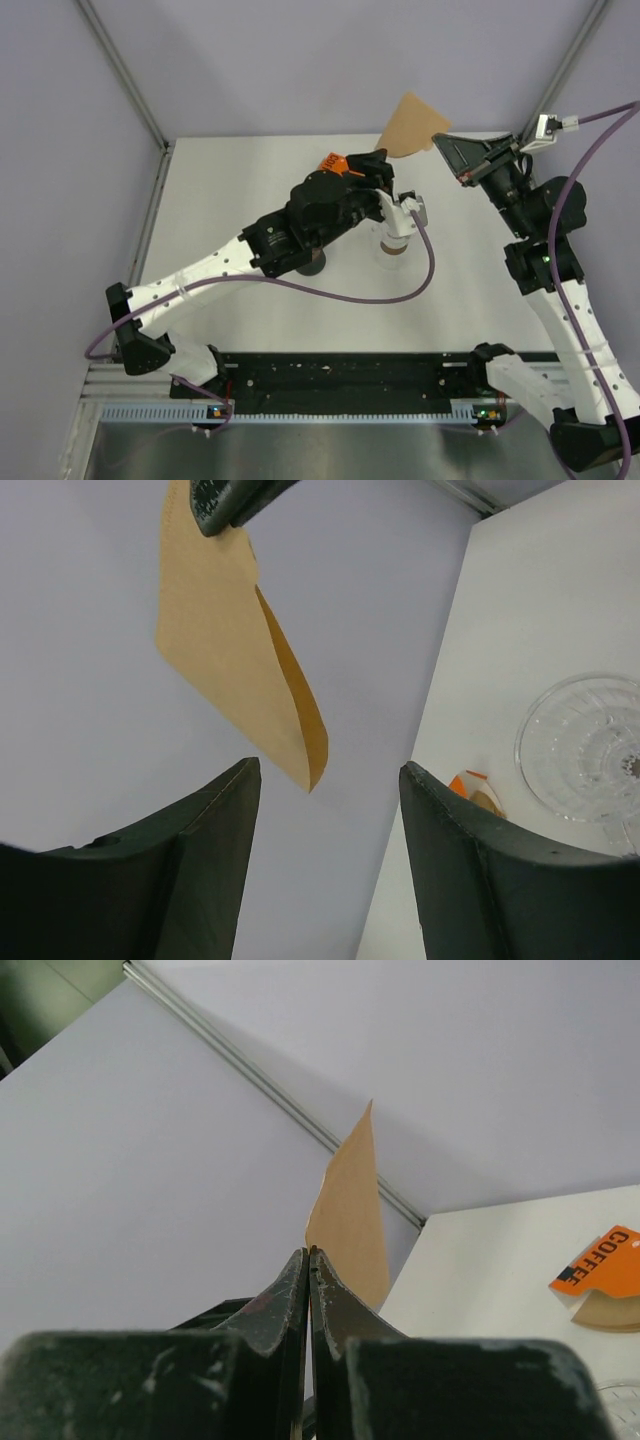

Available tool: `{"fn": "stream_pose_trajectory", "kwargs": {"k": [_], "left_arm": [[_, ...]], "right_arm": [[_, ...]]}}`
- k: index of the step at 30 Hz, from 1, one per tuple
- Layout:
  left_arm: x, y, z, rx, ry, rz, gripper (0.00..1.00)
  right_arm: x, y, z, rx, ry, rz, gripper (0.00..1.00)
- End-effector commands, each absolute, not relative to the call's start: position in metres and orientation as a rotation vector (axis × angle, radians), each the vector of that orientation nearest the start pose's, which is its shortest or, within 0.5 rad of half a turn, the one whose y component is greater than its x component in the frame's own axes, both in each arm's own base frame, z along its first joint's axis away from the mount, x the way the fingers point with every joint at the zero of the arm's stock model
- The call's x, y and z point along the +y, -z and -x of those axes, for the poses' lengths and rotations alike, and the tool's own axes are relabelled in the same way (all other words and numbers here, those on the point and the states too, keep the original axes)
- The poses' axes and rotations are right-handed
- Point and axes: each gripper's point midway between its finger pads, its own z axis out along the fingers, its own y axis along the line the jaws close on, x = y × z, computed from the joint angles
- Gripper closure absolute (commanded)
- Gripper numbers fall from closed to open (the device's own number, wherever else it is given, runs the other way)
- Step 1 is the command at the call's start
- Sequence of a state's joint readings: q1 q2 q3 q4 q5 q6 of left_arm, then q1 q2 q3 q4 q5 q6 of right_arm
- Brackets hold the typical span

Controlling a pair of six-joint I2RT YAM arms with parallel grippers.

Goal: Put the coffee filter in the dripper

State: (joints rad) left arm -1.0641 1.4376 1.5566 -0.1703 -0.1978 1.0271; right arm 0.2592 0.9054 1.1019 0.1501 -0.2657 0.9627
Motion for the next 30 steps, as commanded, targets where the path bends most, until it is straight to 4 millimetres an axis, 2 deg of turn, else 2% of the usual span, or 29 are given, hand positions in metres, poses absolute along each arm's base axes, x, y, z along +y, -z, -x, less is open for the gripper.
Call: {"fn": "stream_pose_trajectory", "kwargs": {"k": [1, 4, 7, 9, 13, 18, 25, 30], "left_arm": [[-0.362, -0.489, -0.289, 0.875, -0.151, -1.079, 0.37], [-0.367, -0.484, -0.288, 0.868, -0.133, -1.1, 0.41], [-0.368, -0.482, -0.292, 0.896, -0.144, -1.089, 0.53], [-0.369, -0.481, -0.297, 0.911, -0.153, -1.083, 0.56], [-0.374, -0.475, -0.295, 0.913, -0.137, -1.111, 0.55], [-0.376, -0.462, -0.288, 0.918, -0.097, -1.171, 0.46], [-0.375, -0.468, -0.302, 0.938, -0.181, -1.138, 0.51], [-0.38, -0.456, -0.304, 0.956, -0.176, -1.169, 0.5]], "right_arm": [[0.158, -0.489, -0.277, 1.286, -1.232, -0.206, 1.0], [0.159, -0.488, -0.277, 1.286, -1.237, -0.206, 1.0], [0.159, -0.488, -0.276, 1.283, -1.245, -0.205, 1.0], [0.159, -0.488, -0.274, 1.279, -1.251, -0.203, 1.0], [0.159, -0.487, -0.275, 1.279, -1.246, -0.206, 1.0], [0.158, -0.487, -0.276, 1.276, -1.248, -0.212, 1.0], [0.158, -0.491, -0.273, 1.264, -1.256, -0.208, 1.0], [0.157, -0.491, -0.274, 1.262, -1.255, -0.215, 1.0]]}}
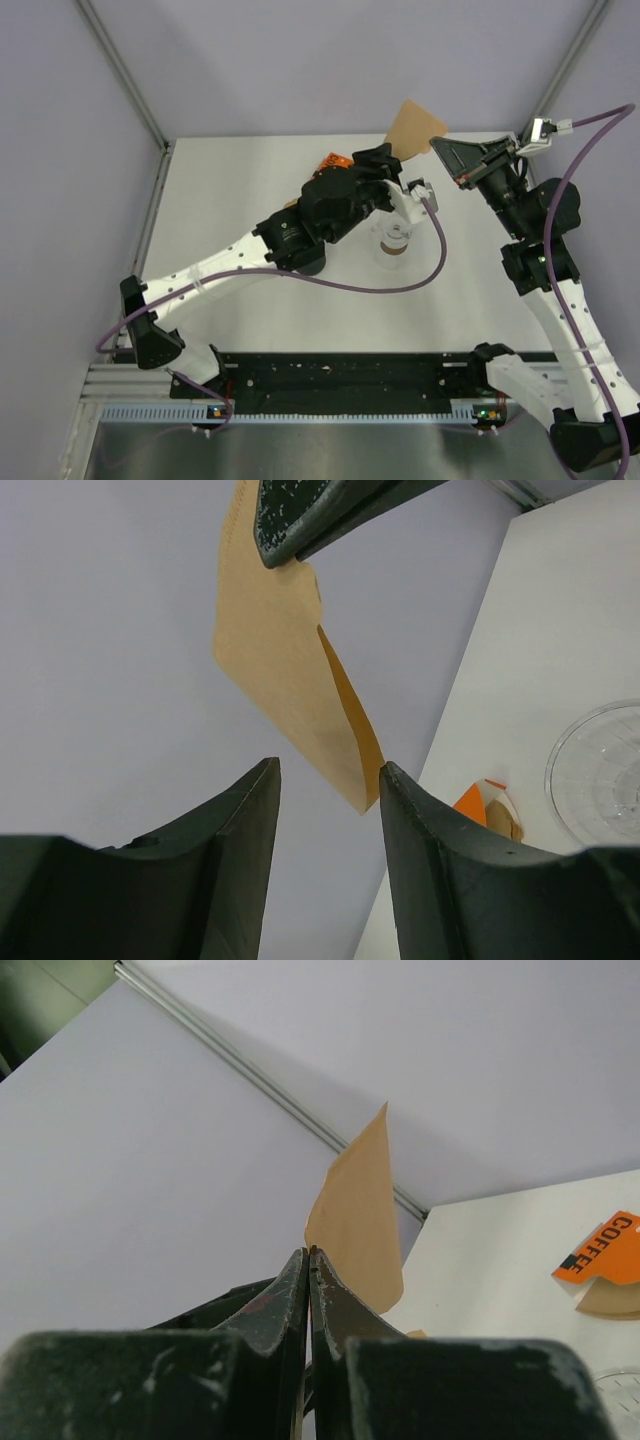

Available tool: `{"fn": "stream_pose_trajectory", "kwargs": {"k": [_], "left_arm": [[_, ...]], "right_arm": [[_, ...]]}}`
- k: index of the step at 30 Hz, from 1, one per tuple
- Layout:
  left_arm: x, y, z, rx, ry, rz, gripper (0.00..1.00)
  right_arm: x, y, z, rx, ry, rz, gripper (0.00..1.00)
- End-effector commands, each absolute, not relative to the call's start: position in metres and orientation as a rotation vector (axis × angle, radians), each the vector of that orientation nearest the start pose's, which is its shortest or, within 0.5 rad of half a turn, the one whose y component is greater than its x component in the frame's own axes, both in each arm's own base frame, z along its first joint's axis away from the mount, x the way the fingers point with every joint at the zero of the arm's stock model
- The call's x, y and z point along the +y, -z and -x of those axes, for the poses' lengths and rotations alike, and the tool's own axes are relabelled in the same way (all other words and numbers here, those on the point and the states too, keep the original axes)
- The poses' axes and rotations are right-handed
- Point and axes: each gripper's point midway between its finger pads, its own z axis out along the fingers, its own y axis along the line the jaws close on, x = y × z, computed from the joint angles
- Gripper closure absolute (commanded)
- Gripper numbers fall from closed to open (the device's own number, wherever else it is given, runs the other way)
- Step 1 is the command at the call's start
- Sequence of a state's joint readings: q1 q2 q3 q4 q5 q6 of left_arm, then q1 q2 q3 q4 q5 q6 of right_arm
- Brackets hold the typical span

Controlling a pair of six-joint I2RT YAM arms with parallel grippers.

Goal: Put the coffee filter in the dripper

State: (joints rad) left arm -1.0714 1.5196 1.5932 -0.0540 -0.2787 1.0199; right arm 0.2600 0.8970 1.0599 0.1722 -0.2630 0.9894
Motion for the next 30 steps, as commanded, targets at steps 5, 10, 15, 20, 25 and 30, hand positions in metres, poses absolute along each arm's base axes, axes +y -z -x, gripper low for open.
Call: {"fn": "stream_pose_trajectory", "kwargs": {"k": [5, 10, 15, 20, 25, 30], "left_arm": [[-0.38, -0.458, -0.312, 0.961, -0.219, -1.145, 0.55], [-0.376, -0.468, -0.321, 0.981, -0.264, -1.085, 0.64], [-0.375, -0.459, -0.313, 0.99, -0.226, -1.138, 0.6], [-0.371, -0.46, -0.3, 0.997, -0.15, -1.159, 0.5], [-0.367, -0.467, -0.297, 0.994, -0.13, -1.144, 0.5], [-0.366, -0.469, -0.296, 0.995, -0.125, -1.134, 0.53]], "right_arm": [[0.159, -0.491, -0.275, 1.266, -1.258, -0.213, 1.0], [0.158, -0.492, -0.275, 1.265, -1.255, -0.212, 1.0], [0.159, -0.489, -0.277, 1.273, -1.251, -0.213, 1.0], [0.16, -0.488, -0.278, 1.276, -1.254, -0.211, 1.0], [0.16, -0.489, -0.278, 1.274, -1.254, -0.209, 1.0], [0.16, -0.487, -0.279, 1.281, -1.253, -0.212, 1.0]]}}
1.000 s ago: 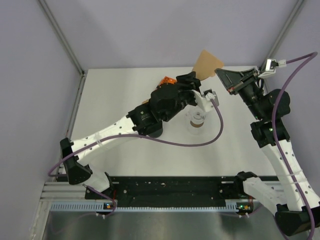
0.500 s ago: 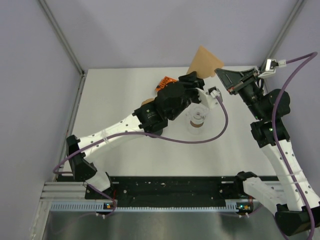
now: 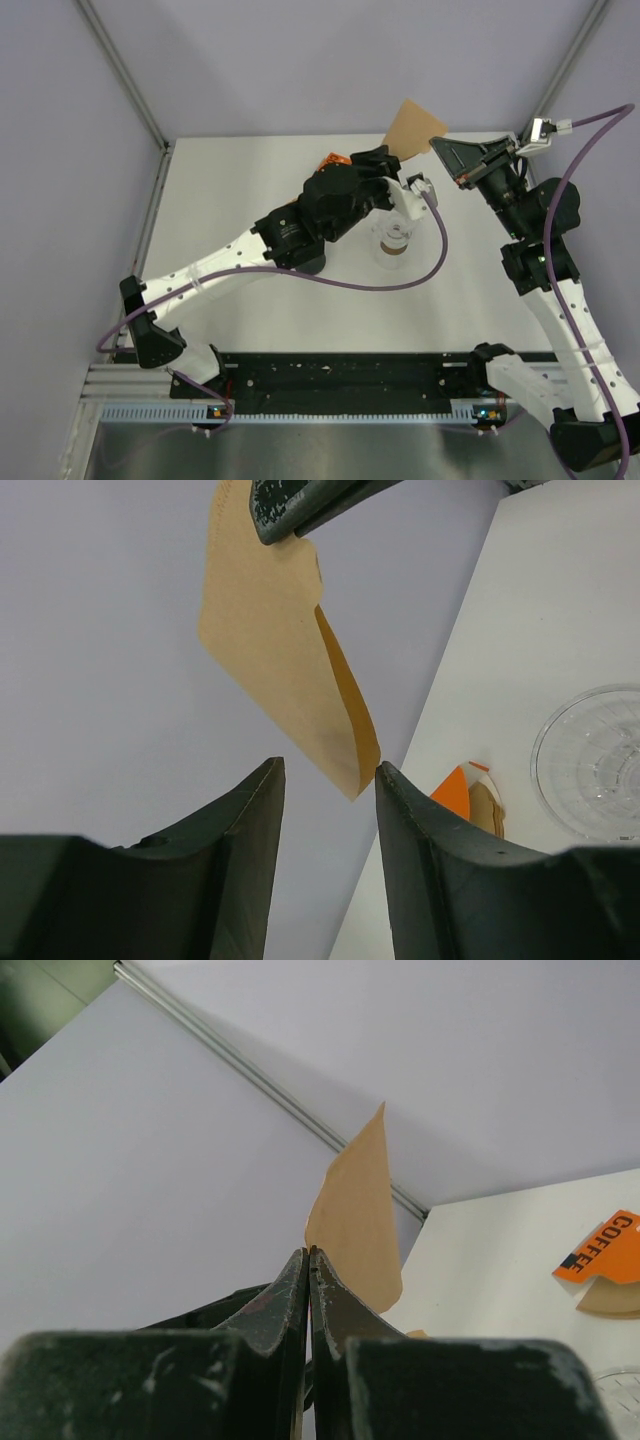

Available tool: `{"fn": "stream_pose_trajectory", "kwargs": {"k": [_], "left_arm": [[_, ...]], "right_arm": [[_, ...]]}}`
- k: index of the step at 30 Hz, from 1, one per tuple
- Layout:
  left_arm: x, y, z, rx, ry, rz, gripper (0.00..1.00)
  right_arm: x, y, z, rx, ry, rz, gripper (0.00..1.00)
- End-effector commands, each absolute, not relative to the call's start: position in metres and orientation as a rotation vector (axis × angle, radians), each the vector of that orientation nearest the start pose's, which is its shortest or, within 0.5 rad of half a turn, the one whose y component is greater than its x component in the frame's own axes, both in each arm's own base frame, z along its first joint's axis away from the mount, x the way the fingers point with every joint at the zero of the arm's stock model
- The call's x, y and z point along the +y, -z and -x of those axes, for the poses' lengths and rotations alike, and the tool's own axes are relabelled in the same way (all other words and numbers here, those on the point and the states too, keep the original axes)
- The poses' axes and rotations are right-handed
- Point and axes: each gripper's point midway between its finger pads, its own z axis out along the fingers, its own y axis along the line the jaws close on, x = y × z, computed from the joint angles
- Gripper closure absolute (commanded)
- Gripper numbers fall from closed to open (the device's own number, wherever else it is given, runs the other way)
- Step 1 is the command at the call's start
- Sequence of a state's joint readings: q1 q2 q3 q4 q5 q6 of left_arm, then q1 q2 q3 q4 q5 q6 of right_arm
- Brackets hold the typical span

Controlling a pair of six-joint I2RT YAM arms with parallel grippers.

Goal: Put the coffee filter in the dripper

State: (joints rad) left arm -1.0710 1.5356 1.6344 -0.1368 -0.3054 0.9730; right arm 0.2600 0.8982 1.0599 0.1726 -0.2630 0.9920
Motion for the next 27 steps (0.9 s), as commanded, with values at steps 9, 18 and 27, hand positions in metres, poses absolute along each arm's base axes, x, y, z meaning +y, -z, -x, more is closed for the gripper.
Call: {"fn": "stream_pose_trajectory", "kwargs": {"k": [9, 18, 27], "left_arm": [[-0.37, -0.464, -0.306, 1.011, -0.163, -1.122, 0.55], [-0.371, -0.467, -0.314, 1.021, -0.198, -1.073, 0.65], [-0.378, -0.456, -0.314, 1.046, -0.164, -1.101, 0.6]], "right_arm": [[0.161, -0.489, -0.278, 1.278, -1.259, -0.209, 1.0], [0.159, -0.488, -0.278, 1.275, -1.256, -0.218, 1.0], [0.157, -0.485, -0.28, 1.273, -1.254, -0.234, 1.0]]}}
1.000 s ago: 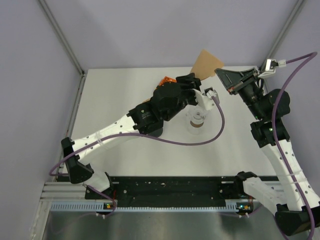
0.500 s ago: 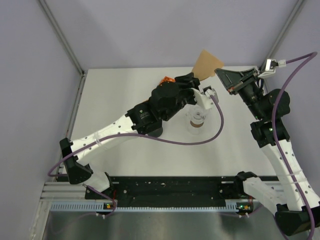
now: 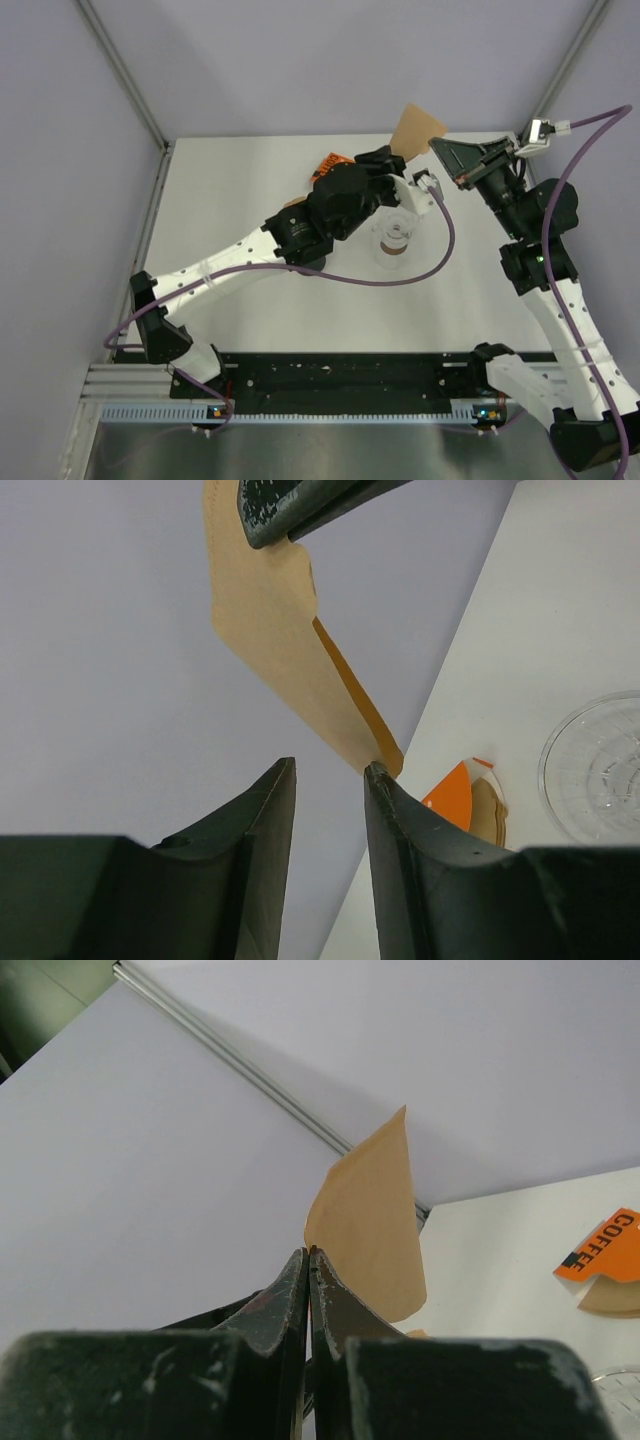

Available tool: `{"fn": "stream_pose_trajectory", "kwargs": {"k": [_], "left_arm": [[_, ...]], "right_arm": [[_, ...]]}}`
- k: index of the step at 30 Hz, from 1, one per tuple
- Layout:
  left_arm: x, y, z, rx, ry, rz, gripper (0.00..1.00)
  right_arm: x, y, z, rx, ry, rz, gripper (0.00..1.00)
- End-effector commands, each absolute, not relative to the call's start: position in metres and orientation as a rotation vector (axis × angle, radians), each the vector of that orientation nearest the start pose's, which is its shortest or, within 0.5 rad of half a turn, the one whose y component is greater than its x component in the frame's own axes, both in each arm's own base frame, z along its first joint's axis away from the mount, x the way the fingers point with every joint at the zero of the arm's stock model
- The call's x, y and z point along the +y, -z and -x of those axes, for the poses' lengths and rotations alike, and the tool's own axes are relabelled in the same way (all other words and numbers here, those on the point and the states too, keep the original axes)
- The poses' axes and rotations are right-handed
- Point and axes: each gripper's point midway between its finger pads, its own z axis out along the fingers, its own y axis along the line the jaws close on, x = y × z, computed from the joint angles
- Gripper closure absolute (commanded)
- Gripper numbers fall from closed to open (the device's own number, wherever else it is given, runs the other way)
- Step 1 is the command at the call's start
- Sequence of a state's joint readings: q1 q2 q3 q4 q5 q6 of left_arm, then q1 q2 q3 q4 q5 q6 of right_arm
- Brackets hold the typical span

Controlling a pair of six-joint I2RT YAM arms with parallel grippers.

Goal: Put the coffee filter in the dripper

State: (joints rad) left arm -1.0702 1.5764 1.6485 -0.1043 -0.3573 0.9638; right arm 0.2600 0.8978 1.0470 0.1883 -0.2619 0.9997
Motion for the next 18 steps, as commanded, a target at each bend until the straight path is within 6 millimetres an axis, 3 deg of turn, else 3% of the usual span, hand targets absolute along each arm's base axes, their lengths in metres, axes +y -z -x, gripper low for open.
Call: {"fn": "stream_pose_trajectory", "kwargs": {"k": [1, 10, 18], "left_arm": [[-0.3788, -0.4558, -0.3124, 1.045, -0.158, -1.104, 0.59], [-0.3762, -0.4503, -0.3094, 1.059, -0.154, -1.127, 0.51], [-0.3762, -0.4567, -0.3112, 1.057, -0.158, -1.106, 0.55]], "right_arm": [[0.157, -0.4847, -0.2803, 1.271, -1.254, -0.237, 1.0], [0.1577, -0.483, -0.2819, 1.275, -1.256, -0.239, 1.0], [0.1586, -0.484, -0.2804, 1.274, -1.26, -0.232, 1.0]]}}
